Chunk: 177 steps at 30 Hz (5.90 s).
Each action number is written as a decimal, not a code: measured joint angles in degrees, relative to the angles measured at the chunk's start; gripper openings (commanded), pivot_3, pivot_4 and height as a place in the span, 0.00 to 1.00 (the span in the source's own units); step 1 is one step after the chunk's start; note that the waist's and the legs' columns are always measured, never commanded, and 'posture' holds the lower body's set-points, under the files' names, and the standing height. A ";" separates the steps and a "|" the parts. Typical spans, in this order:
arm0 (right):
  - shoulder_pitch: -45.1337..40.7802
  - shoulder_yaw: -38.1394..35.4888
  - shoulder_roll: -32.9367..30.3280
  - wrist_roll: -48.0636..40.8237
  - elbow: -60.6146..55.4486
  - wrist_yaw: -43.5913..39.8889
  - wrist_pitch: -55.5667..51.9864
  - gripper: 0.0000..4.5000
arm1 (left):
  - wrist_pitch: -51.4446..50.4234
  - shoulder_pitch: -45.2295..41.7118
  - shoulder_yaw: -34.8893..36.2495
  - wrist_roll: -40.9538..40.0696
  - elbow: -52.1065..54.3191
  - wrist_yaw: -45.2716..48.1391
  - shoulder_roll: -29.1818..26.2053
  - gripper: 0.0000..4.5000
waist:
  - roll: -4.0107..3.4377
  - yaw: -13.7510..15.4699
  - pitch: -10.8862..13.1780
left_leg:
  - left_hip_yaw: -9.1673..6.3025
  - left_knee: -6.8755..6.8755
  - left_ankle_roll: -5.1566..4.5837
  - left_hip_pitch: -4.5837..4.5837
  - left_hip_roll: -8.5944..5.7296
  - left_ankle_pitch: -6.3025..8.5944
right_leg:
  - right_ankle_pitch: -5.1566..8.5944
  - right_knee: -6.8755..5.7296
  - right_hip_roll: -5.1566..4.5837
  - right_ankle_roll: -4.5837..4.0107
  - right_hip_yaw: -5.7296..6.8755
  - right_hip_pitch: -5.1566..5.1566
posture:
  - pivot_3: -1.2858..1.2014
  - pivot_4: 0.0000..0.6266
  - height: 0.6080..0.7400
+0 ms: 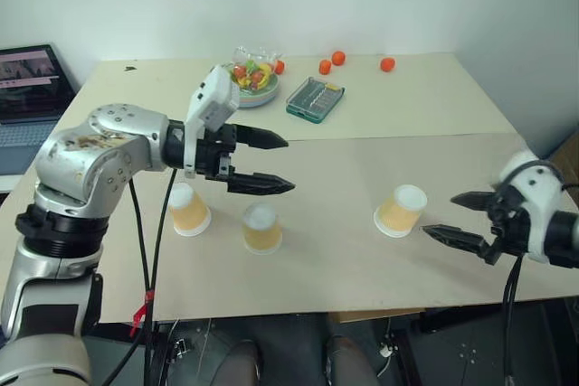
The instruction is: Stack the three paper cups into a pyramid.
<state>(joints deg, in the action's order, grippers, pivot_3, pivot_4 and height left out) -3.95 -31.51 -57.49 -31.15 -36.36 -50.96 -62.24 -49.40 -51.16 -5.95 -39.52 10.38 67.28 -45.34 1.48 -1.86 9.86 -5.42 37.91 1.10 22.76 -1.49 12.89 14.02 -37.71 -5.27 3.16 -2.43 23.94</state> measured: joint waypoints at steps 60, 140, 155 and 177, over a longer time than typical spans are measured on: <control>-21.84 30.77 6.11 12.73 27.03 -1.35 25.23 0.62 | -5.80 0.55 2.60 -3.18 6.57 -4.83 -0.58 1.00 | 0.00 -0.74 0.05 | 0.02 -0.02 0.01 -0.10 0.06 0.00 | -0.03 0.00 0.05 -0.06 -0.06 0.00 | 0.52 0.24 1.00; -34.19 24.97 18.01 -9.92 8.72 8.97 -8.53 0.97 | -3.49 2.82 2.69 -2.33 7.07 -7.48 0.71 1.00 | -0.01 -0.02 0.07 | -0.10 -0.02 0.01 0.18 -0.02 0.00 | -0.04 0.08 0.00 -0.08 0.04 0.22 | 0.52 0.24 1.00; -34.19 29.16 4.79 -5.57 14.42 -5.64 8.80 0.97 | -7.83 3.25 13.23 -3.96 2.62 -6.34 -12.66 1.00 | 0.01 -1.55 0.12 | 0.02 -0.05 -0.05 0.07 0.18 0.04 | -0.04 0.02 0.15 -0.09 -0.01 0.21 | 0.52 0.24 1.00; -41.86 40.95 12.37 6.27 33.62 -13.93 22.32 0.97 | -5.97 41.38 41.83 -3.05 12.76 -25.47 -2.47 1.00 | 0.03 -0.22 0.17 | 0.00 -0.11 0.02 0.07 0.20 0.06 | -0.12 0.10 0.08 -0.25 -0.02 0.29 | 0.52 0.24 1.00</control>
<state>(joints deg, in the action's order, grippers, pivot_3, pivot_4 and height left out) -45.81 9.44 -45.13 -24.88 -2.74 -64.89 -39.92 -55.37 -9.77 35.87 -42.58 23.14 41.80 -47.81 1.51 -2.09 10.03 -5.42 37.80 1.12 22.83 -1.29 12.94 13.90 -37.61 -5.19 2.91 -2.44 24.23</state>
